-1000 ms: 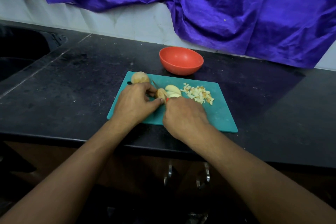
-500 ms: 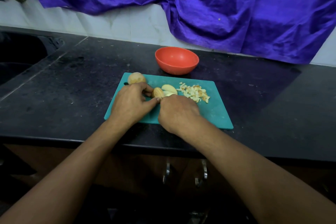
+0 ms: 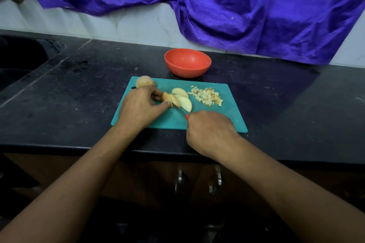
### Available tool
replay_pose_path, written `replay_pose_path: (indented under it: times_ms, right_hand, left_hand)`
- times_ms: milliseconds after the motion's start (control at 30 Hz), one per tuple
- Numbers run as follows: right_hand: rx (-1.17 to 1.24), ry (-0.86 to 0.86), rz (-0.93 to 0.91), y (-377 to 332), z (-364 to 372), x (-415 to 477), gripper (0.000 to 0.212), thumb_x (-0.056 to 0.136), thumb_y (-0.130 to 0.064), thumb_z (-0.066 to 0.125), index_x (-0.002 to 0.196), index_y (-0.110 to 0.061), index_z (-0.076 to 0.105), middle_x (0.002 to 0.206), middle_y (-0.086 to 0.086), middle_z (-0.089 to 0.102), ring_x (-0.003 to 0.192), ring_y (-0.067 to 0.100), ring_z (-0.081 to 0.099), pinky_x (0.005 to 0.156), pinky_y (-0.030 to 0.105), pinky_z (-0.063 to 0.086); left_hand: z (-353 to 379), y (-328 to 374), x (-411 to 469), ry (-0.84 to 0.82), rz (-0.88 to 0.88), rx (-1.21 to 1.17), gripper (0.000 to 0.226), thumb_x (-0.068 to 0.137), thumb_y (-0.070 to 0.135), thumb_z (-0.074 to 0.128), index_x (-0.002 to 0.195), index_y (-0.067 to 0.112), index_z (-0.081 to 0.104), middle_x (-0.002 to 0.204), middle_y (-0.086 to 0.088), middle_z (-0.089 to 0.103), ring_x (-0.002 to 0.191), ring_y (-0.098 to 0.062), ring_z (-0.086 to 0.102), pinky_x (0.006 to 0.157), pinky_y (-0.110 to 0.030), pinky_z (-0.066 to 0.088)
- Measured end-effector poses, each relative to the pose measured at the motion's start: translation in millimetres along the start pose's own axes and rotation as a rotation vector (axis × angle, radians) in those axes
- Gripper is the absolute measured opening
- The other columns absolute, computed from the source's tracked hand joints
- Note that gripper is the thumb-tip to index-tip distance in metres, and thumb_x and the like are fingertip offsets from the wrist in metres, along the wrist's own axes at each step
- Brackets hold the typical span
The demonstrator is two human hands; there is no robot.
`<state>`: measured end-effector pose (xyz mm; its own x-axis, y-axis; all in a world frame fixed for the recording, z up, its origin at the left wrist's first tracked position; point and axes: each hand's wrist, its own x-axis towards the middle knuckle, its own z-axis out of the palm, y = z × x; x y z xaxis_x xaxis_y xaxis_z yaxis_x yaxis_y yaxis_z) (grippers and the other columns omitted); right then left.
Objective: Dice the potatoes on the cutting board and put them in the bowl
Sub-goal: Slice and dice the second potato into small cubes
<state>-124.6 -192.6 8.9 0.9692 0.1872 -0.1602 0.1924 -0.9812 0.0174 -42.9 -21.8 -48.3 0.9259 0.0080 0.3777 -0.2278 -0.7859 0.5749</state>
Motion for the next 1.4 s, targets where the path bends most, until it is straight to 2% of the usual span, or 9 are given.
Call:
replay_pose_path:
  times_ms: [233, 367, 467, 533, 600, 700, 833, 1067, 1400]
  right_hand:
    - [0.116, 0.006, 0.065, -3, 0, 13, 0.014, 0.103, -0.033, 0.046, 0.099, -0.021, 0.054, 0.084, -0.003, 0.049, 0.085, 0.019, 0.055, 0.069, 0.037, 0.044]
    - [0.362, -0.046, 0.11, 4, -2, 32, 0.022, 0.103, -0.032, 0.046, 0.099, -0.013, 0.056, 0.089, 0.002, 0.057, 0.082, 0.021, 0.058, 0.065, 0.032, 0.044]
    - [0.805, -0.149, 0.218, 16, 2, 37, 0.019, 0.102, -0.024, 0.044, 0.099, -0.01, 0.057, 0.068, 0.005, 0.054, 0.047, 0.016, 0.047, 0.044, 0.025, 0.035]
    - [0.97, -0.171, 0.238, 21, 5, 35, 0.018, 0.102, -0.021, 0.042, 0.092, -0.013, 0.054, 0.058, 0.002, 0.047, 0.038, 0.012, 0.036, 0.041, 0.023, 0.029]
    - [0.845, -0.088, 0.185, 22, 4, 34, 0.027, 0.105, -0.028, 0.041, 0.089, -0.014, 0.056, 0.062, 0.002, 0.051, 0.042, 0.013, 0.043, 0.043, 0.025, 0.031]
    - [0.416, 0.091, 0.081, 13, -3, 26, 0.033, 0.107, -0.037, 0.039, 0.085, -0.02, 0.055, 0.08, -0.001, 0.057, 0.07, 0.014, 0.055, 0.058, 0.032, 0.038]
    - [0.197, 0.139, 0.065, -3, -8, 21, 0.024, 0.106, -0.036, 0.04, 0.092, -0.021, 0.051, 0.082, -0.002, 0.053, 0.074, 0.016, 0.052, 0.058, 0.035, 0.035]
    - [0.08, 0.153, 0.052, -11, -3, 26, 0.026, 0.105, -0.035, 0.042, 0.113, -0.018, 0.06, 0.078, -0.003, 0.044, 0.08, 0.02, 0.053, 0.063, 0.037, 0.038]
    - [0.051, 0.19, 0.041, -13, 2, 30, 0.028, 0.105, -0.035, 0.042, 0.117, -0.016, 0.058, 0.084, 0.0, 0.048, 0.082, 0.022, 0.054, 0.064, 0.037, 0.038]
  left_hand:
    - [-1, 1, -1, 0.004, 0.007, 0.007, 0.032, 0.082, 0.04, 0.077, 0.107, 0.019, 0.075, 0.094, 0.009, 0.076, 0.092, -0.013, 0.068, 0.077, -0.028, 0.048]
    - [-1, 2, -2, 0.007, 0.018, -0.003, 0.033, 0.081, 0.041, 0.078, 0.105, 0.019, 0.075, 0.093, 0.009, 0.076, 0.088, -0.011, 0.069, 0.078, -0.029, 0.051]
    - [-1, 0, -2, 0.012, 0.008, -0.002, 0.033, 0.081, 0.042, 0.078, 0.105, 0.021, 0.074, 0.093, 0.01, 0.075, 0.088, -0.009, 0.069, 0.078, -0.028, 0.05]
    - [0, 0, -1, 0.009, 0.004, 0.0, 0.033, 0.081, 0.043, 0.078, 0.105, 0.021, 0.074, 0.092, 0.011, 0.075, 0.088, -0.009, 0.069, 0.078, -0.028, 0.051]
    - [1, -1, -1, 0.007, 0.001, -0.001, 0.034, 0.08, 0.044, 0.078, 0.106, 0.022, 0.074, 0.092, 0.011, 0.075, 0.087, -0.009, 0.068, 0.078, -0.027, 0.051]
    - [1, 0, -1, 0.003, -0.008, -0.002, 0.034, 0.08, 0.045, 0.079, 0.106, 0.023, 0.073, 0.094, 0.012, 0.075, 0.088, -0.008, 0.068, 0.078, -0.028, 0.051]
    - [1, 1, -1, 0.005, -0.016, -0.005, 0.035, 0.08, 0.045, 0.08, 0.107, 0.023, 0.072, 0.094, 0.012, 0.074, 0.088, -0.007, 0.067, 0.079, -0.026, 0.05]
    - [0, 1, -2, 0.006, -0.006, 0.007, 0.036, 0.081, 0.045, 0.079, 0.108, 0.022, 0.072, 0.094, 0.012, 0.073, 0.085, -0.007, 0.066, 0.081, -0.031, 0.055]
    - [0, 1, -1, 0.003, -0.004, 0.001, 0.037, 0.081, 0.045, 0.08, 0.108, 0.022, 0.072, 0.095, 0.011, 0.073, 0.085, -0.009, 0.066, 0.081, -0.034, 0.055]
